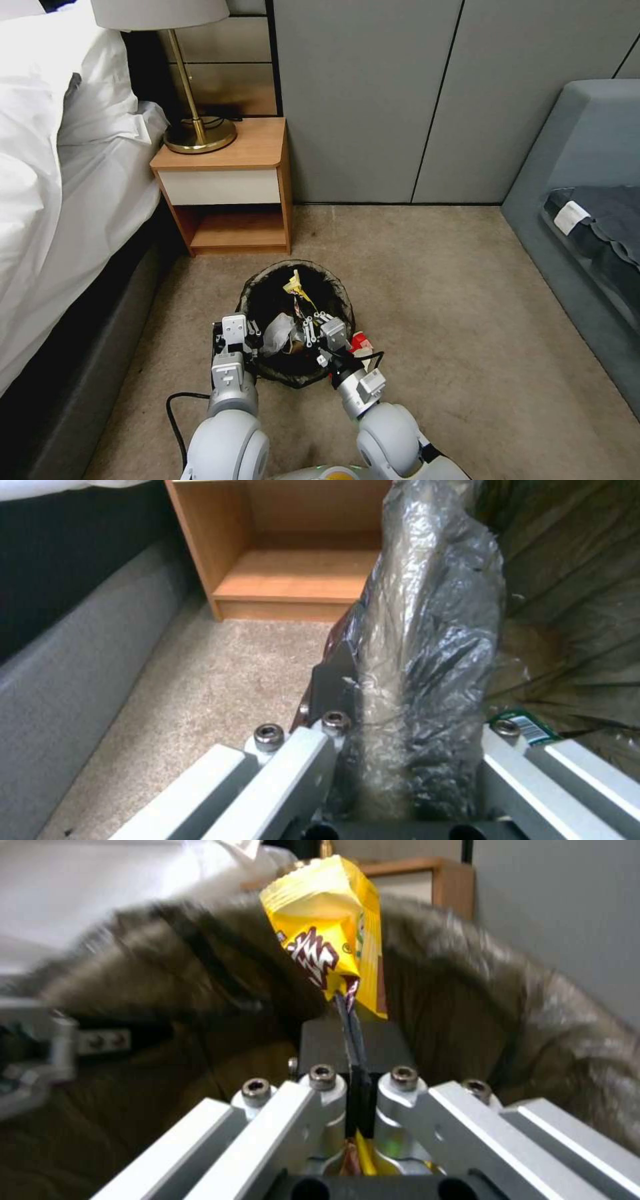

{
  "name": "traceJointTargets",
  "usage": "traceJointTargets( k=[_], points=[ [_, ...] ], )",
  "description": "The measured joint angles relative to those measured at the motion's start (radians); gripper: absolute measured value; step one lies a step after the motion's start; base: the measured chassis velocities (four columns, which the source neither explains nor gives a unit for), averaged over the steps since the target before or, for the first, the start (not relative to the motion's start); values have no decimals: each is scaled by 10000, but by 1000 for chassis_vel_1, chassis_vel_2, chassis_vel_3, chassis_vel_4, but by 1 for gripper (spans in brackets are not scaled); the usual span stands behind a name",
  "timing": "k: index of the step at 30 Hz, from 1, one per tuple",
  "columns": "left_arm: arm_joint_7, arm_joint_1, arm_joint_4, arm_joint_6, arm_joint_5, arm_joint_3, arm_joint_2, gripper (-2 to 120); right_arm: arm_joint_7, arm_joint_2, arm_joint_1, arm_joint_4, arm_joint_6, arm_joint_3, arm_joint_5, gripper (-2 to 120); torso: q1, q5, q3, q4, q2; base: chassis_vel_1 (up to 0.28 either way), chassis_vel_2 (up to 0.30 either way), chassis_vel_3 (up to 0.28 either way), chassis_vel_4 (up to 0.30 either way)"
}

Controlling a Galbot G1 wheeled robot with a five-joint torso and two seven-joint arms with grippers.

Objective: Pick up the trash bin, then pick up the garbage from the floor and place it into the trash bin.

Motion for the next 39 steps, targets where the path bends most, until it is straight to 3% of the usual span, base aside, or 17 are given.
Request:
traceJointTargets(
  k=[26,36,39],
  points=[
    [1,-93,-2,-9,-15,-15,9,0,134,-53,-112,85,-83,-93,-155,96,0,-8,0,1,0,0,0,0,0],
    [4,-109,-23,16,-42,-20,52,0,144,-89,-182,414,-91,-83,-191,100,0,-7,0,1,0,0,0,0,0],
    [4,-109,-26,20,-62,-60,79,0,240,-82,-355,1087,-34,117,-414,100,0,5,0,-3,0,0,0,0,0]
  ],
)
